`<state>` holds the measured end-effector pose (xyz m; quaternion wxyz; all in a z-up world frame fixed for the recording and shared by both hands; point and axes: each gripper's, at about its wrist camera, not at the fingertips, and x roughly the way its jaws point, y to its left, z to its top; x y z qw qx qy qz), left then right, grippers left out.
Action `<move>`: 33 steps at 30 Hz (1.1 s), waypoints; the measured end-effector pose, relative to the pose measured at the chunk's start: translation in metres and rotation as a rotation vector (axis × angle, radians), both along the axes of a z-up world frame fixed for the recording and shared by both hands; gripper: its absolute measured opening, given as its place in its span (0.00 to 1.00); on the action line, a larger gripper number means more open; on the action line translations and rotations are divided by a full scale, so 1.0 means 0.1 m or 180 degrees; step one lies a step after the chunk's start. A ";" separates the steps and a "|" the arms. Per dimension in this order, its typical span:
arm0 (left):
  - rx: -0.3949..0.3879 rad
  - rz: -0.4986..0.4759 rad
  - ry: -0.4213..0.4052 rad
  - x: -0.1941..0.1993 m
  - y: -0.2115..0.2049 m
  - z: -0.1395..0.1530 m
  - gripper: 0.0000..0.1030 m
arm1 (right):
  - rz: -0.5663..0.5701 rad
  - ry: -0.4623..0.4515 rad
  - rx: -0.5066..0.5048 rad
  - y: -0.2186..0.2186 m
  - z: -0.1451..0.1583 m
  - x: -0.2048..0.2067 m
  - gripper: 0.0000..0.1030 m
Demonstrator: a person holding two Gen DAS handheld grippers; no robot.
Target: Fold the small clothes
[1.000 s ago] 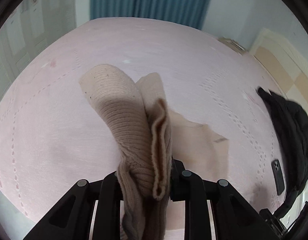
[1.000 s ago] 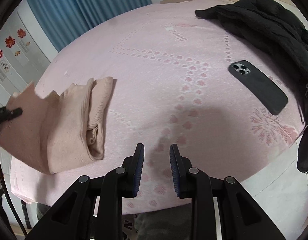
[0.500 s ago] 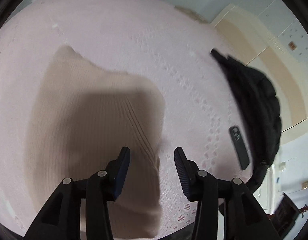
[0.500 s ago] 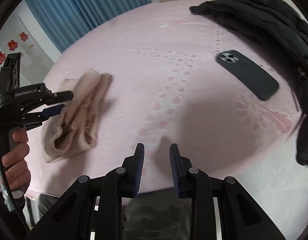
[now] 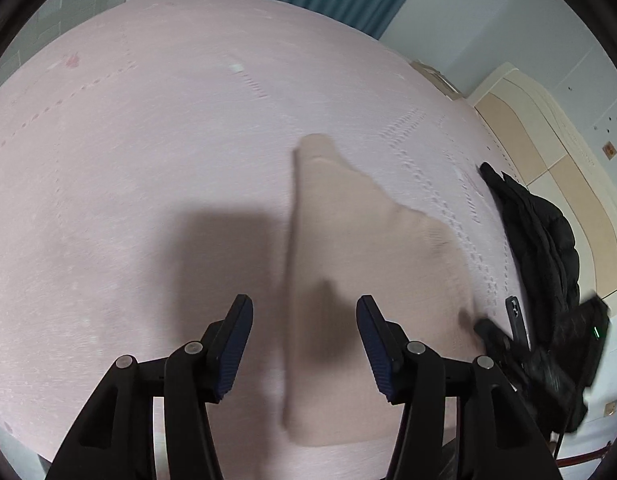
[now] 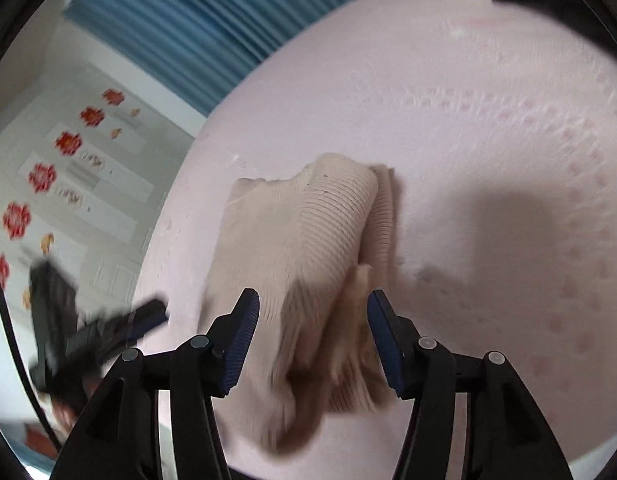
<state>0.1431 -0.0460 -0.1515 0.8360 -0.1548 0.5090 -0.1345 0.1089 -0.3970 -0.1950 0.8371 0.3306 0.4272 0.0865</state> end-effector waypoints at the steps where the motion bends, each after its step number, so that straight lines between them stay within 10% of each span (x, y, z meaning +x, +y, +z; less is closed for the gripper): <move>1: -0.0023 0.0019 0.0021 0.00 0.01 -0.06 0.50 | -0.0039 0.0066 -0.0005 0.03 -0.05 0.09 0.51; 4: -0.0112 0.0070 0.0091 0.02 0.12 -0.21 0.50 | -0.0020 0.0181 -0.0233 0.15 -0.11 0.34 0.16; 6: -0.0183 0.0101 0.0132 0.03 0.14 -0.29 0.50 | 0.0164 0.0056 -0.0427 0.24 0.03 0.47 0.11; 11: -0.0271 0.0091 0.0167 0.07 0.12 -0.38 0.50 | 0.0313 -0.0457 -0.0639 0.32 0.38 0.53 0.10; 15: -0.0262 0.0023 0.0145 0.08 0.07 -0.39 0.50 | 0.0284 0.0044 -0.1069 0.32 0.02 0.62 0.12; 20: -0.0195 -0.0087 0.0114 0.02 0.04 -0.39 0.50 | 0.0057 0.0067 -0.0916 0.15 0.00 0.47 0.44; 27: -0.0180 -0.0082 0.0129 -0.07 0.07 -0.37 0.50 | 0.0170 -0.0067 -0.0945 0.36 0.24 0.23 0.42; 30: -0.0183 -0.0075 0.0126 -0.11 0.07 -0.34 0.50 | 0.0287 0.0176 -0.1435 0.64 0.12 0.36 0.14; 33: -0.0167 -0.0094 0.0102 -0.17 0.08 -0.31 0.50 | 0.0354 -0.0113 -0.1459 0.66 0.26 0.27 0.12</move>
